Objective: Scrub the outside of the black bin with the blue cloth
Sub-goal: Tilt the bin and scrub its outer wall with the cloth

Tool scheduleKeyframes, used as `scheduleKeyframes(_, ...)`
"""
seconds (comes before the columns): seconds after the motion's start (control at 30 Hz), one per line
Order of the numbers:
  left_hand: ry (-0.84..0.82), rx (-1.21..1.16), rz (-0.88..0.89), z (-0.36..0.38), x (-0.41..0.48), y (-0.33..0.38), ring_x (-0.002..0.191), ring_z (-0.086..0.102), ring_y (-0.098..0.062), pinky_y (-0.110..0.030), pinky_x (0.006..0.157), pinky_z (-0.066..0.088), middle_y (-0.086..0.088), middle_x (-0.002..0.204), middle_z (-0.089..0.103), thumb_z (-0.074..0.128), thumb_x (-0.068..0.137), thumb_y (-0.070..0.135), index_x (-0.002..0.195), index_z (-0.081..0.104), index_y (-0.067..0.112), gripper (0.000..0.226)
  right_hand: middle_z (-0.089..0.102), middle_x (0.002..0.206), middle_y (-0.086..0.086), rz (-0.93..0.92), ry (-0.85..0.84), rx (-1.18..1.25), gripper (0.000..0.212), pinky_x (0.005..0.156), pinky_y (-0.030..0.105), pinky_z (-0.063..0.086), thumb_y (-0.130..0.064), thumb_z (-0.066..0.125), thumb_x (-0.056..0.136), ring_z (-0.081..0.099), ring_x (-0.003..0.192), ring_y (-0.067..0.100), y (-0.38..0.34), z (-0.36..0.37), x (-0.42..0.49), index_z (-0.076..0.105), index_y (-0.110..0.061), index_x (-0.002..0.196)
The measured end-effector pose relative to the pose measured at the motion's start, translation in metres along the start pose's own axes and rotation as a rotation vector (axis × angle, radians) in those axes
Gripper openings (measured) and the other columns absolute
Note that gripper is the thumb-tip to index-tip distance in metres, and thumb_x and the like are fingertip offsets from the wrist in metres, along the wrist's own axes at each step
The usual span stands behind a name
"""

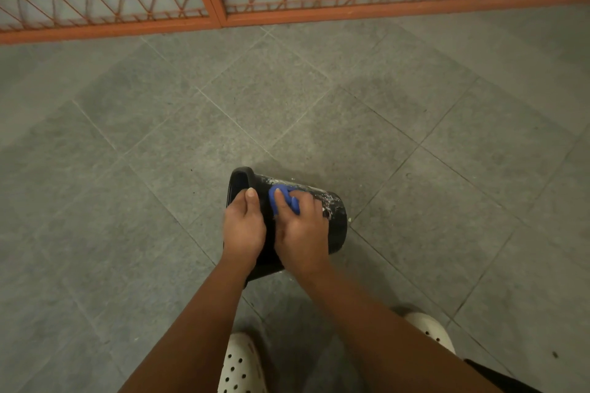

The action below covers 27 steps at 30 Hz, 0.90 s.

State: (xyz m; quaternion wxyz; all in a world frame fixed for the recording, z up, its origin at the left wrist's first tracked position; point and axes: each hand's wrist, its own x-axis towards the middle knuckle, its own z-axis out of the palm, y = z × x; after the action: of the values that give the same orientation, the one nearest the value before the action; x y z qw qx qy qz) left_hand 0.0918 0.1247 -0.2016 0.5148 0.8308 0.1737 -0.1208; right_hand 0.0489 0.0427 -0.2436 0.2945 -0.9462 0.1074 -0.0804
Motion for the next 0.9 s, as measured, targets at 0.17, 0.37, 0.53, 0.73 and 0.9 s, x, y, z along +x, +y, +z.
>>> scheduleKeyframes(0.17, 0.025, 0.039, 0.045, 0.002, -0.003, 0.001, 0.079, 0.062, -0.025, -0.042, 0.078, 0.051, -0.018, 0.085, 0.065, 0.034, 0.102, 0.029, 0.092, 0.061, 0.005, 0.037, 0.057, 0.095, 0.013, 0.108, -0.011, -0.061, 0.045, 0.06, 0.044, 0.054, -0.029, 0.035, 0.084, 0.055, 0.081, 0.032, 0.027, 0.0, 0.012, 0.061, -0.015, 0.118)
scheduleKeyframes(0.37, 0.009, 0.105, 0.116, 0.006, -0.005, 0.002, 0.071, 0.06, -0.027, -0.041, 0.071, 0.05, -0.016, 0.076, 0.062, 0.035, 0.101, 0.029, 0.088, 0.059, 0.003, 0.038, 0.058, 0.098, 0.013, 0.088, 0.006, 0.0, 0.043, 0.066, 0.042, 0.053, -0.03, 0.036, 0.089, 0.055, 0.087, 0.029, 0.02, -0.003, -0.002, 0.058, -0.013, 0.122)
scheduleKeyframes(0.53, 0.026, 0.119, 0.131, 0.005, -0.007, 0.0, 0.075, 0.062, -0.027, -0.04, 0.073, 0.05, -0.015, 0.078, 0.064, 0.035, 0.101, 0.03, 0.091, 0.061, 0.005, 0.037, 0.057, 0.097, 0.014, 0.062, -0.022, -0.029, 0.042, 0.065, 0.042, 0.053, -0.029, 0.038, 0.085, 0.055, 0.085, 0.032, 0.018, -0.005, 0.017, 0.06, -0.016, 0.119)
scheduleKeyframes(0.73, 0.039, 0.133, 0.116, 0.007, -0.005, -0.001, 0.074, 0.062, -0.029, -0.041, 0.073, 0.05, -0.017, 0.078, 0.063, 0.034, 0.101, 0.032, 0.091, 0.059, 0.004, 0.039, 0.058, 0.097, 0.013, 0.128, 0.018, 0.003, 0.038, 0.065, 0.043, 0.053, -0.022, 0.047, 0.087, 0.055, 0.086, 0.028, 0.028, 0.001, -0.007, 0.057, -0.012, 0.122)
scheduleKeyframes(0.9, 0.058, 0.115, 0.087, 0.006, -0.003, 0.001, 0.077, 0.062, -0.022, -0.036, 0.074, 0.049, -0.013, 0.082, 0.064, 0.034, 0.102, 0.029, 0.095, 0.06, 0.006, 0.036, 0.057, 0.094, 0.013, 0.018, 0.009, -0.056, 0.043, 0.062, 0.04, 0.052, -0.027, 0.036, 0.086, 0.056, 0.081, 0.031, 0.018, 0.003, 0.011, 0.061, -0.014, 0.119)
